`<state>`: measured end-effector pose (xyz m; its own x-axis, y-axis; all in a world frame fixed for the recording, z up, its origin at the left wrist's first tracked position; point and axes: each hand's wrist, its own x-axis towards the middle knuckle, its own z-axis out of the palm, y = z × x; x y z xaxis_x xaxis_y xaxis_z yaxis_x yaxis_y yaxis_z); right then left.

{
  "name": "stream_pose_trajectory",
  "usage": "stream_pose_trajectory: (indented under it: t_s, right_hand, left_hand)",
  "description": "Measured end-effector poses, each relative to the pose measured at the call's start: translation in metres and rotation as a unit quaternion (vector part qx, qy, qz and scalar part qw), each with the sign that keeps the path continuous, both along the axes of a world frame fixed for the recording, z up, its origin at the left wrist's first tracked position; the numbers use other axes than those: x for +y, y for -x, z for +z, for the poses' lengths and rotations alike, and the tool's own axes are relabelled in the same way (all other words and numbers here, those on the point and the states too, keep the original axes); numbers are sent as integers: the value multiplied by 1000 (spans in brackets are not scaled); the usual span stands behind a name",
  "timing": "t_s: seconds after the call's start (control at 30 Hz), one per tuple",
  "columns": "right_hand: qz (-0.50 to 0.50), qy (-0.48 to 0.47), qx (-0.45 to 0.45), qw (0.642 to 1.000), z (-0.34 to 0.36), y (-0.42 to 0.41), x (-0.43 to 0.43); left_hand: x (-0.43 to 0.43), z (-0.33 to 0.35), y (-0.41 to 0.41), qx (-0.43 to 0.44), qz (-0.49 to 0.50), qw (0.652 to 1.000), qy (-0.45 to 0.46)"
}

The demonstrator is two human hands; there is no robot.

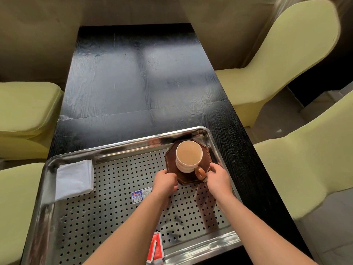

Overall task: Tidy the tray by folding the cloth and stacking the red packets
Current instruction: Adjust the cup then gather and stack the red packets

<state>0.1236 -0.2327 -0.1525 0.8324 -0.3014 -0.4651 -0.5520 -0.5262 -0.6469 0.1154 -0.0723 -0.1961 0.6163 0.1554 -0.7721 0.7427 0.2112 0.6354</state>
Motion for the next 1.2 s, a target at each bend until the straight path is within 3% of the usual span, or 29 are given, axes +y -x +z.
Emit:
stream_pose_trajectory:
  t_s: [0.4,0.57,0.8,0.9,1.2]
  right_hand:
    - [20,-56,-23,998,-9,-9,-15]
    - [78,-49,-15,996,1,-1,-23]
    - [184,-5,-156,970,22,30,-12]
    - [182,46,-176,966,16,29,-4]
    - [114,37,-198,973,13,22,6]
  left_hand:
    - [-8,5,4,-14,28,999,18]
    - [-7,3,5,-21,30,999,34]
    - [-5,1,0,-27,28,999,20]
    - [-5,2,-1,-28,18,999,7]
    - [-2,3,1,-20,3,1000,-3]
